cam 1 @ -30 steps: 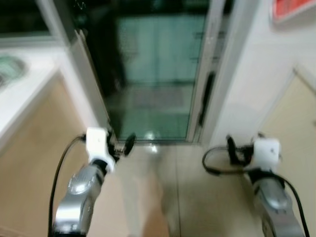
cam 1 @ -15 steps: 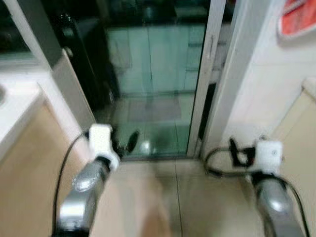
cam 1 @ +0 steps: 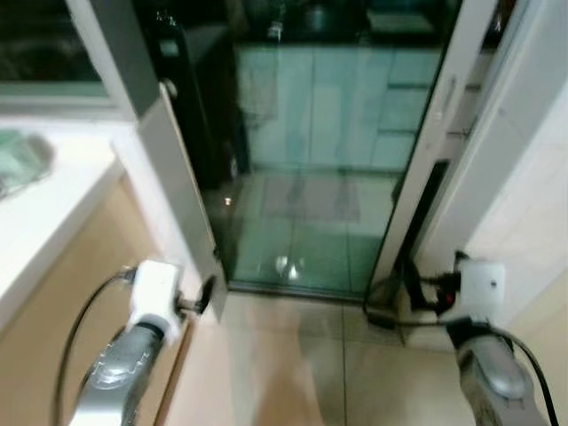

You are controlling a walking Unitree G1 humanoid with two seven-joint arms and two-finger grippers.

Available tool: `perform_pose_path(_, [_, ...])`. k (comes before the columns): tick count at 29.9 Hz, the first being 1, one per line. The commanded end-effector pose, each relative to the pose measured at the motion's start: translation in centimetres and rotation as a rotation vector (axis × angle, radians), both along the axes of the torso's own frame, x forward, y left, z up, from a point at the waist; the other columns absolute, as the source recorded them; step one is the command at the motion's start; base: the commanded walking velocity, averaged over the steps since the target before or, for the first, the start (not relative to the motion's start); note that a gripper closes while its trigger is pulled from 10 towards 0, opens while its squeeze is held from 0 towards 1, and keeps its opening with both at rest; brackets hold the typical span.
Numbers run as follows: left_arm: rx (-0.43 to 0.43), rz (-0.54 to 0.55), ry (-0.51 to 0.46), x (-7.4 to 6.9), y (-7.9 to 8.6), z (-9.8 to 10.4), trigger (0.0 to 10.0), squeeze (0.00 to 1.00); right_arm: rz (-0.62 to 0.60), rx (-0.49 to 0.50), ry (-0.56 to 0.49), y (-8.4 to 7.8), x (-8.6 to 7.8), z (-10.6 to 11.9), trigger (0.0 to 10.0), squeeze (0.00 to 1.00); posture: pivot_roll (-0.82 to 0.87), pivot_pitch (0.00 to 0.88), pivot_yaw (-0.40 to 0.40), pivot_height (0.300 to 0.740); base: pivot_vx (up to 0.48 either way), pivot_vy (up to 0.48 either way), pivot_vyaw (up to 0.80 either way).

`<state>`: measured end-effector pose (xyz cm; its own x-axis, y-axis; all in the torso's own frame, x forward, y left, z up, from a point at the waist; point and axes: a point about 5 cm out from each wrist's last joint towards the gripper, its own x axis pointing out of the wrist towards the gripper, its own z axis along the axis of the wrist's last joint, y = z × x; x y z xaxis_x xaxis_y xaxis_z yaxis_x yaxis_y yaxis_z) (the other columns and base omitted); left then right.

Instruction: Restocking fridge

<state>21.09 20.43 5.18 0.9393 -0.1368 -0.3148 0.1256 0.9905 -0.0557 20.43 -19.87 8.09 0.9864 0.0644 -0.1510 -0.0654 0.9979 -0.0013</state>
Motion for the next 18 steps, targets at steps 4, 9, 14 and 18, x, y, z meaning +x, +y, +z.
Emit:
perform_pose_path(4, [-0.069,-0.085,-0.132,0.8,-3.2,2.6,10.0,0.0,0.031,0.026,-0.024,0.6,0.8,0.6,10.0,0.0,-0.19,0.0,0.038,0.74,0.0,0.0,0.0])
perform_pose_path(9, [-0.083,-0.075,-0.145,1.2,-3.4,3.3,10.0,0.0,0.008,0.033,-0.036,0.4,1.1,1.2,10.0,0.0,-0.18,0.0,0.037,0.74,0.0,0.0,0.0])
perform_pose_path(14, [-0.099,-0.072,-0.138,1.3,-3.2,3.6,10.0,0.0,-0.006,0.019,-0.022,0.2,0.7,1.0,10.0,0.0,-0.19,0.0,0.049,0.74,0.0,0.0,0.0])
perform_pose_path(18, [-0.105,-0.059,-0.133,1.9,-3.0,3.6,10.0,0.0,-0.007,0.029,-0.017,0.2,0.7,0.8,10.0,0.0,-0.19,0.0,0.051,0.74,0.0,0.0,0.0])
